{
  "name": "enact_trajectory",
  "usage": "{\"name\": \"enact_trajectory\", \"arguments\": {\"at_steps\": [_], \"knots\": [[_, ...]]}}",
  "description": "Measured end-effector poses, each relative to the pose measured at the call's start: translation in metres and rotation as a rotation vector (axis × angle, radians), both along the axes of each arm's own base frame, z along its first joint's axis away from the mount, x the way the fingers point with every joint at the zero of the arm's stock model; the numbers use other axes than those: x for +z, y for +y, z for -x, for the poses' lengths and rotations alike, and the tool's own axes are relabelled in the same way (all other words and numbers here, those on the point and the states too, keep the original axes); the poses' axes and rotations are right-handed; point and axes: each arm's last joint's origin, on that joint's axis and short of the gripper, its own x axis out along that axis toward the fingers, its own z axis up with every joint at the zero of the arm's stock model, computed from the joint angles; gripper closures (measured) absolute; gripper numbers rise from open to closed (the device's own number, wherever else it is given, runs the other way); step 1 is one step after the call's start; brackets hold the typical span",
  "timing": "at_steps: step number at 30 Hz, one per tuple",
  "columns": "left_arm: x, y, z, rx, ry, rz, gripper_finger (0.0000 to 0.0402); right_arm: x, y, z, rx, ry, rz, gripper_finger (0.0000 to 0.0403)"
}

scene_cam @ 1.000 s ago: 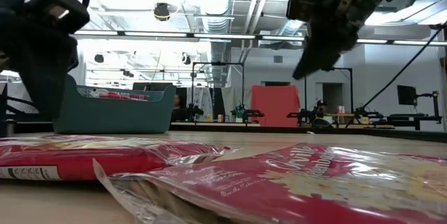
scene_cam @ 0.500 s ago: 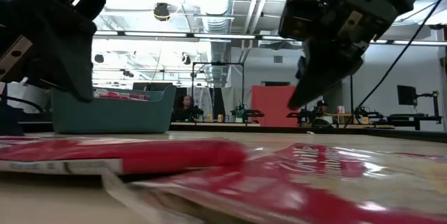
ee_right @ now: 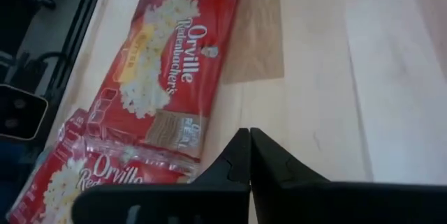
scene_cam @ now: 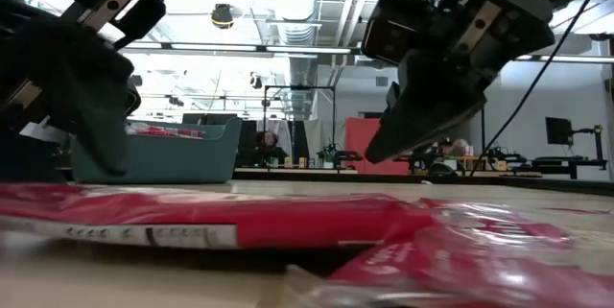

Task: Sort popcorn bags into baskets
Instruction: Put the popcorn bag into the green bin

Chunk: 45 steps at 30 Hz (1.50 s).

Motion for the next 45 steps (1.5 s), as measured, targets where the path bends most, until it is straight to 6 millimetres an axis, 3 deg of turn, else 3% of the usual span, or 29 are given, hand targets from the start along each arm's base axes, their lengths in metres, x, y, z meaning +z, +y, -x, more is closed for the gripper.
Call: {"name": "enact_trajectory", "arguments": {"at_steps": [7,13,20,25,35,45], "knots": [[0.0,0.001,0.0,0.014,-0.011,-0.025,0.039,0.003,0.003,0.001,0.005,-0.006,-0.004,0.0388],[0.006,0.005,0.001,0.14,-0.058,-0.013,0.04,0.023,0.004,0.009,-0.007,-0.03,0.005,0.0376],[0.033,0.018,0.002,0.281,-0.186,-0.128,0.0401,0.066,-0.005,0.027,-0.11,-0.11,0.062,0.0391],[0.053,0.036,-0.005,0.347,-0.265,-0.205,0.0401,0.092,-0.011,0.04,-0.174,-0.179,0.087,0.0378],[0.103,0.078,-0.009,0.451,-0.397,-0.343,0.0401,0.095,-0.015,0.046,-0.211,-0.156,0.129,0.0386],[0.164,0.13,0.016,0.597,-0.514,-0.533,0.0402,0.094,-0.02,0.045,-0.242,-0.156,0.182,0.0368]]}}
